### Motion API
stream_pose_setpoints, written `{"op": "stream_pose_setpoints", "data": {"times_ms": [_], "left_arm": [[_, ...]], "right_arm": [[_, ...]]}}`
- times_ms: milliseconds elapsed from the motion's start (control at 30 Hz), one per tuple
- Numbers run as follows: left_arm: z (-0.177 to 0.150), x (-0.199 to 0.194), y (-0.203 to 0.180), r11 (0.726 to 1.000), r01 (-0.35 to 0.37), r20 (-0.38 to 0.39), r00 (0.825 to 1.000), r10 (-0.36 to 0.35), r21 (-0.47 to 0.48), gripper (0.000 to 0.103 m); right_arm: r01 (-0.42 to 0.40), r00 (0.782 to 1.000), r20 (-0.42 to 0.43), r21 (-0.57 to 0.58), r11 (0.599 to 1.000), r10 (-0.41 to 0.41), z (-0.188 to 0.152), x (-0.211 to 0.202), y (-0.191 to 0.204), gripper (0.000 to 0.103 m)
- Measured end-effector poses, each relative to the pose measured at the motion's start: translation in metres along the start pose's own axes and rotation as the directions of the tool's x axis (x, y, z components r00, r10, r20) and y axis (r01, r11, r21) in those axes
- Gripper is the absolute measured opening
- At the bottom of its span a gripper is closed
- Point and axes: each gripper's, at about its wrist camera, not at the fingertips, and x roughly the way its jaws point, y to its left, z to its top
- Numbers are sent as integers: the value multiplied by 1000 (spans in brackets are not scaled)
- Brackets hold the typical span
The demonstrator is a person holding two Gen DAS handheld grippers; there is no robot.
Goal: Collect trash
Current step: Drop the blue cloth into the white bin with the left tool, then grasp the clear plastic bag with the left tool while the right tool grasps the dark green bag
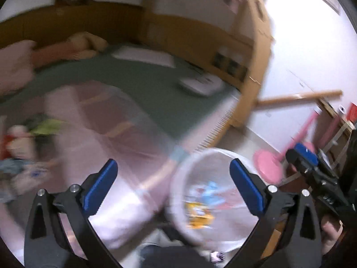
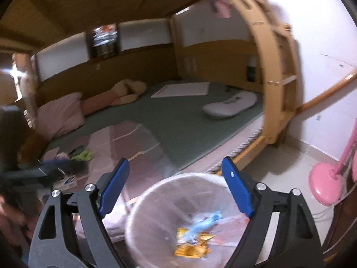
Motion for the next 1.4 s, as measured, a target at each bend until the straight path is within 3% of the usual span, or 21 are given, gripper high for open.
{"op": "stream_pose_setpoints", "data": {"times_ms": [100,200,233,367,400,467,567,600,667,767,833,933,1033,1400], "left_arm": [[-8,-43,55,986,-164,61,984,166,-35,100],[-20,-82,118,926,-360,72,927,368,-111,100],[-31,-99,144,890,-429,67,894,443,-151,100],[-64,-133,196,803,-540,36,824,565,-253,100],[-70,-138,204,789,-553,34,813,581,-267,100],[-94,-144,220,746,-594,31,775,631,-302,100],[-113,-132,236,697,-645,-52,745,666,-313,100],[-113,-131,240,693,-647,-84,747,659,-317,100],[-111,-139,234,730,-598,-34,781,624,-331,100],[-110,-138,228,728,-604,-22,775,632,-324,100],[-111,-132,231,731,-595,-59,787,614,-333,100],[-112,-130,234,739,-575,-79,805,588,-351,100],[-112,-128,235,735,-584,-77,798,598,-345,100],[-113,-124,234,733,-587,-87,797,597,-343,100]], "right_arm": [[-108,994,-34,-63,992,106,-4,19,56,83],[-214,976,-73,-144,966,205,-8,35,119,83],[-248,968,-82,-166,955,237,-9,41,140,83],[-377,926,-133,-241,894,354,-13,65,227,83],[-390,920,-137,-262,882,367,-16,69,243,83],[-414,910,-144,-307,857,388,-23,76,274,83],[-449,893,-173,-320,834,415,-40,89,298,83],[-454,891,-185,-327,829,415,-47,92,302,83],[-457,886,-253,-333,825,388,-59,103,307,83],[-468,881,-232,-307,829,412,-56,100,298,83],[-458,888,-210,-314,832,409,-55,97,295,83],[-473,877,-244,-294,830,413,-56,104,295,83],[-477,876,-241,-301,826,419,-57,103,297,83],[-485,871,-255,-304,820,420,-60,106,300,83]]}}
